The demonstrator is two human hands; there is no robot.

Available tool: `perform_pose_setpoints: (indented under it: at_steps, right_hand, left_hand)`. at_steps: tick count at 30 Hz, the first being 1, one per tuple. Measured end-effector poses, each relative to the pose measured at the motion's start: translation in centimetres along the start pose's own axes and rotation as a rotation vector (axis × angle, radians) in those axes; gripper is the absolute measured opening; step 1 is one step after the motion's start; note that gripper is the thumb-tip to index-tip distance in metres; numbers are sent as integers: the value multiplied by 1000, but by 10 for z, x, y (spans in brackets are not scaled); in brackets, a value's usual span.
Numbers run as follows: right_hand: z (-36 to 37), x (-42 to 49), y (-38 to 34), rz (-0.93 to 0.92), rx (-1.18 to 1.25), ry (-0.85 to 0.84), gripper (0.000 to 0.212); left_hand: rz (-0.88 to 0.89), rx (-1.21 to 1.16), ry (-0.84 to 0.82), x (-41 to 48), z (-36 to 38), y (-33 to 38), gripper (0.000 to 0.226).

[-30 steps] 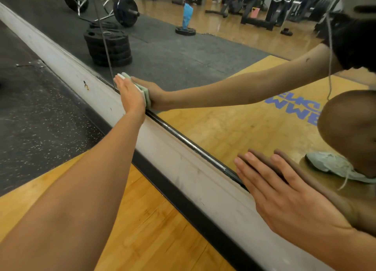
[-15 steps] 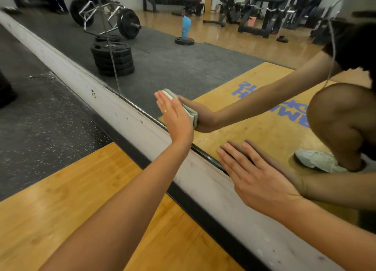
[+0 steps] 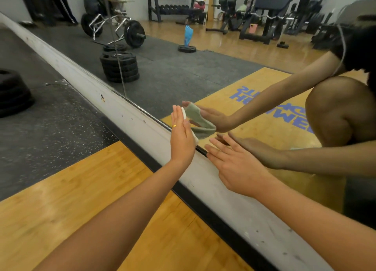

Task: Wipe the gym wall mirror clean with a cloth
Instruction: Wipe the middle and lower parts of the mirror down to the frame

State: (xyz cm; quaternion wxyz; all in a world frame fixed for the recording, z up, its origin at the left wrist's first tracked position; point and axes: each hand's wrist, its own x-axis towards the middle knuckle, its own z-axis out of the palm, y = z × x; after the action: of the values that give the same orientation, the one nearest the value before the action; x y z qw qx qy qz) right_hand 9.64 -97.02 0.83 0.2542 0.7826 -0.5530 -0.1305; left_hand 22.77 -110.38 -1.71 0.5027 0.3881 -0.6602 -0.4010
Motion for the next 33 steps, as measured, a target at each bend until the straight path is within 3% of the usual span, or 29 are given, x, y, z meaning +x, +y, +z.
perform_pose_setpoints:
  at_steps: [5, 8, 13, 19, 21, 24, 26, 28, 33]
  right_hand:
    - [-5, -7, 1, 107, 333, 191, 52]
    - [-16, -16, -5, 323, 736, 260, 40]
    - [-58, -19, -17, 695, 1458, 36, 35]
    - [-140, -27, -17, 484, 1995, -259, 38]
    - [-181, -34, -13, 490, 2101, -256, 35]
    - [-247, -48, 4, 559, 2210, -248, 47]
    - [-291, -54, 20, 615, 2258, -247, 37]
    - [-332, -59, 38, 667, 2243, -240, 21]
    - [-432, -82, 93, 802, 2198, -191, 29]
  left_hand:
    - [64, 102, -41, -28, -25, 15, 52]
    - [10, 64, -17, -39, -47, 32, 52]
    - [-164, -16, -76, -63, -80, 68, 54]
    - [-377, -102, -154, -85, -108, 170, 62]
    - [-385, -80, -202, -86, -116, 209, 60]
    - [-435, -76, -227, -82, -132, 275, 53]
    - [-482, -98, -238, -74, -142, 321, 51]
    - [-517, -128, -256, -64, -152, 367, 57]
    - [-574, -245, -218, -64, -177, 465, 65]
